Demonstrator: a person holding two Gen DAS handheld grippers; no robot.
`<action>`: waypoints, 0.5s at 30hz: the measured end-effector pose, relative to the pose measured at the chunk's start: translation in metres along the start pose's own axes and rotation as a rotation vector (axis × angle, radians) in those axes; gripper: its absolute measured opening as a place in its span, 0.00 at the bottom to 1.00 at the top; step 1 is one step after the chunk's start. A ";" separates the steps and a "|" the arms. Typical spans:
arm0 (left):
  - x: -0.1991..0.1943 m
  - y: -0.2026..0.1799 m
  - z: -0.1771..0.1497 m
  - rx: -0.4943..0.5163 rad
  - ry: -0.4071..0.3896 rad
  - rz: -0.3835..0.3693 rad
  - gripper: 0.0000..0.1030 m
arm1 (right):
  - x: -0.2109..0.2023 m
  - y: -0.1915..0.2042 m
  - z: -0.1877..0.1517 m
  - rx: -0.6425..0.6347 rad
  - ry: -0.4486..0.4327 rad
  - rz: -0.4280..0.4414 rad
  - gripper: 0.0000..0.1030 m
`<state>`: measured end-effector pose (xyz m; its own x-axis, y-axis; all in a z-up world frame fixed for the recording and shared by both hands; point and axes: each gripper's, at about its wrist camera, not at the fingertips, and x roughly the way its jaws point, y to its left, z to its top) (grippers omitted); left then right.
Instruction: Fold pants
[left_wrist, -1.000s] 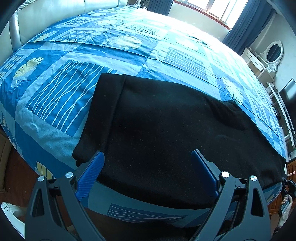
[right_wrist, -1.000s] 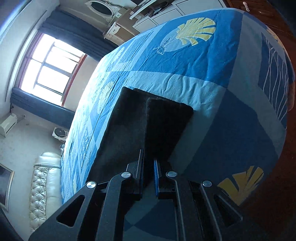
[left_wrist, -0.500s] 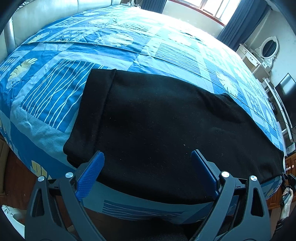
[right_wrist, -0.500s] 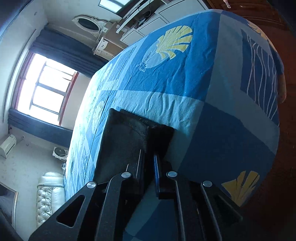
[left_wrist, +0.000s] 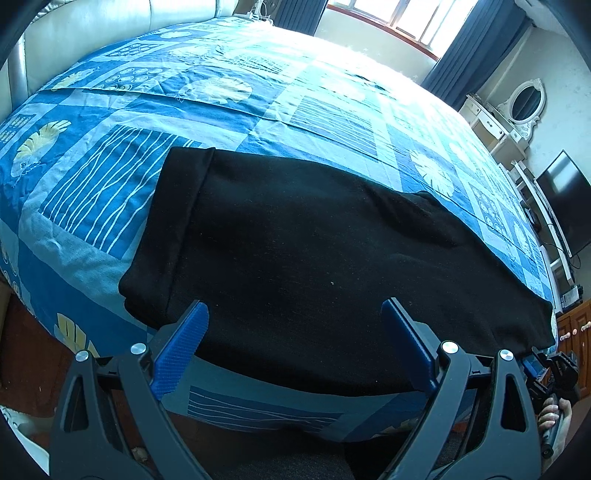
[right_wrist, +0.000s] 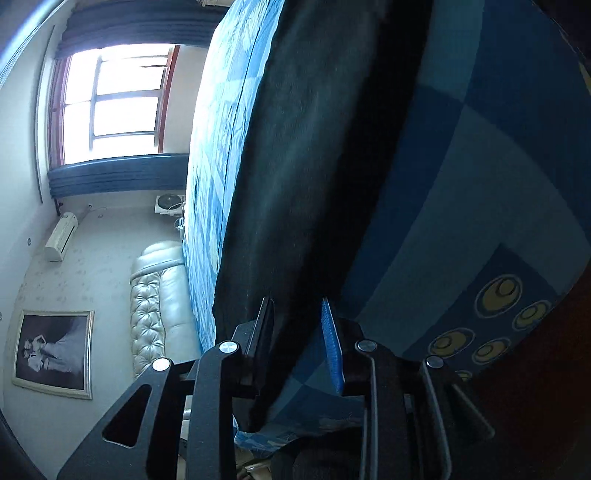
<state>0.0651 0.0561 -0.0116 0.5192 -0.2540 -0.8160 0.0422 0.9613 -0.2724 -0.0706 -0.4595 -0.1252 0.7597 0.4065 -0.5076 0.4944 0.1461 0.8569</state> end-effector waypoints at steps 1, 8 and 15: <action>0.000 -0.001 0.000 0.007 -0.002 0.002 0.92 | 0.007 0.002 -0.004 -0.007 0.014 0.004 0.29; 0.005 -0.003 -0.002 0.012 0.018 -0.013 0.92 | 0.016 0.025 -0.016 -0.072 -0.018 -0.051 0.29; 0.008 -0.007 -0.005 0.027 0.025 -0.017 0.92 | 0.015 0.030 -0.027 -0.042 -0.014 -0.036 0.29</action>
<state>0.0644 0.0470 -0.0188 0.4970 -0.2729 -0.8237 0.0746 0.9592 -0.2728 -0.0554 -0.4249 -0.1048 0.7478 0.3878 -0.5389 0.5035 0.1978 0.8411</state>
